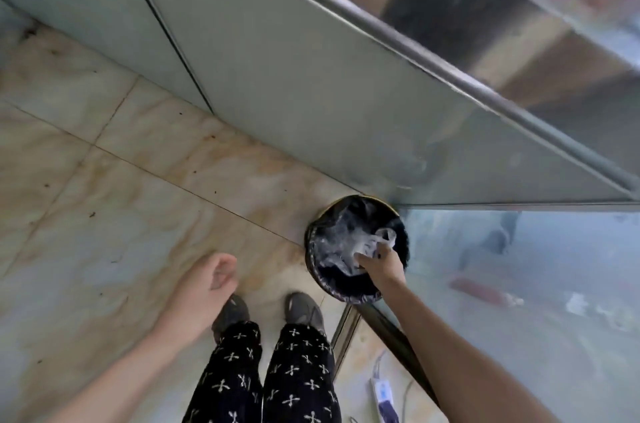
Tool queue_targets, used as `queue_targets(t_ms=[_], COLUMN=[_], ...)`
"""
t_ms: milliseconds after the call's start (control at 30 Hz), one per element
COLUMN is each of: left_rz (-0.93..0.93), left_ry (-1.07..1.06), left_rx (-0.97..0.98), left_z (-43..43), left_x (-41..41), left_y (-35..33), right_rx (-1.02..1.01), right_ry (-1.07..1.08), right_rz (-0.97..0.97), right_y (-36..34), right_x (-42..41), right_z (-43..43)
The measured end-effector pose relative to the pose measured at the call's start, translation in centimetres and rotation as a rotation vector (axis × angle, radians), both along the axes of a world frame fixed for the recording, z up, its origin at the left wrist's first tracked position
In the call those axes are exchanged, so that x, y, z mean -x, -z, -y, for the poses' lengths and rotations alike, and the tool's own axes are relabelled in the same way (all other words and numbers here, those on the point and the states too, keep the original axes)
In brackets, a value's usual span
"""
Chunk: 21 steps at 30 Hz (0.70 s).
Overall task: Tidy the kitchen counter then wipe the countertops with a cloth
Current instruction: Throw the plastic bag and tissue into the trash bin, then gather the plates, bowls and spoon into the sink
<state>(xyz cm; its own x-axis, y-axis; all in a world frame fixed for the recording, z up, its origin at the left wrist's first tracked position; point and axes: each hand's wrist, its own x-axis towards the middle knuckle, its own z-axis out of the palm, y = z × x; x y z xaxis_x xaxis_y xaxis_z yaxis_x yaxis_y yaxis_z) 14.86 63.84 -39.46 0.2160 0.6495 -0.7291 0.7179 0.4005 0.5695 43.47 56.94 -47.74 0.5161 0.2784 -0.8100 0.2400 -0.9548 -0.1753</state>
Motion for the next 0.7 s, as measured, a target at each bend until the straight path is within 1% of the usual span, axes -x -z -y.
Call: queue_targets(t_ms=[67, 133, 233, 300, 367, 400, 467, 500, 533, 600, 700], left_rz=[-0.004, 0.023, 0.05, 0.071, 0.072, 0.06, 0.029, 0.024, 0.022, 0.023, 0.075], left_ry=[0.049, 0.092, 0.174, 0.246, 0.335, 0.406, 0.589, 0.654, 0.696, 0.696, 0.589], left_rx=[0.021, 0.027, -0.003, -0.052, -0.147, -0.212, -0.384, -0.455, -0.504, -0.56, -0.596], left_z=[-0.9, -1.9, -3.6, -4.6, -5.6, -6.2, -7.3, -7.8, -8.4, -10.1, -13.3], left_x=[-0.5, -0.9, -1.9, -2.8, -3.1, -3.1, -2.7, -2.4, -2.2, -1.9, -2.6], left_y=[-1.5, -4.7, -11.3, -16.3, -20.9, -23.1, -26.9, -28.6, -30.2, -32.7, -35.7], right_rx=[-0.032, -0.065, -0.128, -0.21, -0.278, -0.302, -0.32, -0.333, -0.368, -0.459, -0.596], right_ry=[-0.014, -0.04, -0.121, -0.125, -0.171, -0.249, -0.477, -0.552, -0.565, -0.461, -0.249], right_rz=[-0.012, -0.019, -0.033, -0.061, -0.044, -0.02, 0.06, 0.112, 0.159, 0.203, 0.197], right_y=[-2.3, -6.2, -14.5, -20.4, -25.9, -28.3, -32.8, -35.1, -37.0, -40.7, -44.5], right_x=[0.3, 0.9, 2.5, 4.0, 5.5, 6.0, 6.7, 6.8, 6.6, 5.7, 2.7], right_z=[-0.3, -1.1, -2.7, -3.6, -4.2, -4.4, -4.5, -4.4, -4.2, -4.0, -5.2])
